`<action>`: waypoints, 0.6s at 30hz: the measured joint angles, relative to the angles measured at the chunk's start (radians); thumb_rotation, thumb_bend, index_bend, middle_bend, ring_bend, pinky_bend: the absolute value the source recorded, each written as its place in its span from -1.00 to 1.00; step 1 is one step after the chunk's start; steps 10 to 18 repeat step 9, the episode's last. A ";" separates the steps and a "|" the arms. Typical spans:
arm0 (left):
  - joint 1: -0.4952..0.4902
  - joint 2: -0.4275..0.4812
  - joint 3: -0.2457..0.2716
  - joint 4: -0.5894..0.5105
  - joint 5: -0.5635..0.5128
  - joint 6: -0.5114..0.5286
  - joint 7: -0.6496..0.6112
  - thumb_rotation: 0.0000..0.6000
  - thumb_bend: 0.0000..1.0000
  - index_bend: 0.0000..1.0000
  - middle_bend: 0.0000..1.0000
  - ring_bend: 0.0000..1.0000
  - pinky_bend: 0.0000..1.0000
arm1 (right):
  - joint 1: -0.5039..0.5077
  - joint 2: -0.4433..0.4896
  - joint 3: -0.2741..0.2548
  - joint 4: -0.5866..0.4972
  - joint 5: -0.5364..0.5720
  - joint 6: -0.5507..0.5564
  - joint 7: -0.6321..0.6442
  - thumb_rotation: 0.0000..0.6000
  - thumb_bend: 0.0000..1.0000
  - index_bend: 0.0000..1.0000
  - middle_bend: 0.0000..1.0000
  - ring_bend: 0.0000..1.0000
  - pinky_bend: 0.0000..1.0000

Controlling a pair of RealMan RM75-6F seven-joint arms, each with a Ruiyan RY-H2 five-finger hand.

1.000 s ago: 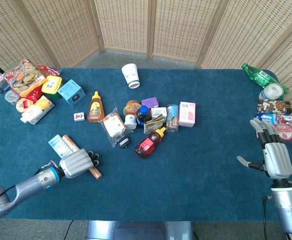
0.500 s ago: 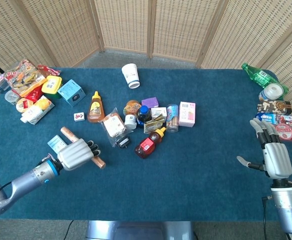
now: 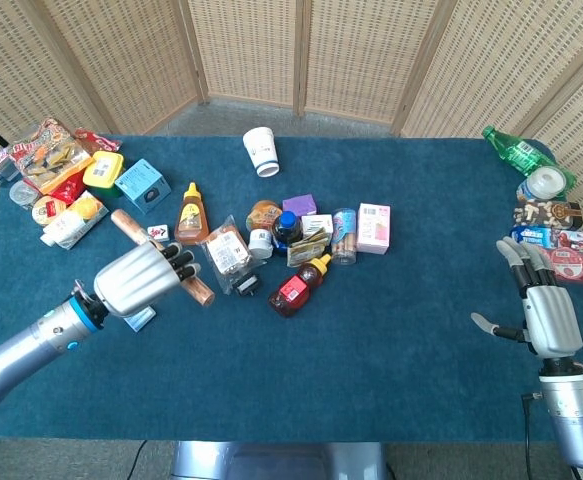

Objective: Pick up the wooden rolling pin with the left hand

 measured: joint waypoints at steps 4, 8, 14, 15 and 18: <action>-0.002 0.051 -0.029 -0.042 -0.010 0.010 0.007 1.00 0.05 0.86 0.64 0.86 0.99 | 0.000 0.000 0.000 0.000 -0.001 0.000 0.000 1.00 -1.00 -1.00 -1.00 -1.00 -1.00; 0.002 0.073 -0.046 -0.064 -0.017 0.014 0.012 1.00 0.05 0.86 0.64 0.86 0.99 | 0.000 0.000 -0.001 -0.001 -0.002 0.001 -0.001 1.00 -1.00 -1.00 -1.00 -1.00 -1.00; 0.004 0.074 -0.048 -0.066 -0.017 0.015 0.013 1.00 0.05 0.86 0.63 0.86 0.99 | 0.000 0.000 -0.001 -0.001 -0.002 0.002 0.000 1.00 -1.00 -1.00 -1.00 -1.00 -1.00; 0.004 0.074 -0.048 -0.066 -0.017 0.015 0.013 1.00 0.05 0.86 0.63 0.86 0.99 | 0.000 0.000 -0.001 -0.001 -0.002 0.002 0.000 1.00 -1.00 -1.00 -1.00 -1.00 -1.00; 0.004 0.074 -0.048 -0.066 -0.017 0.015 0.013 1.00 0.05 0.86 0.63 0.86 0.99 | 0.000 0.000 -0.001 -0.001 -0.002 0.002 0.000 1.00 -1.00 -1.00 -1.00 -1.00 -1.00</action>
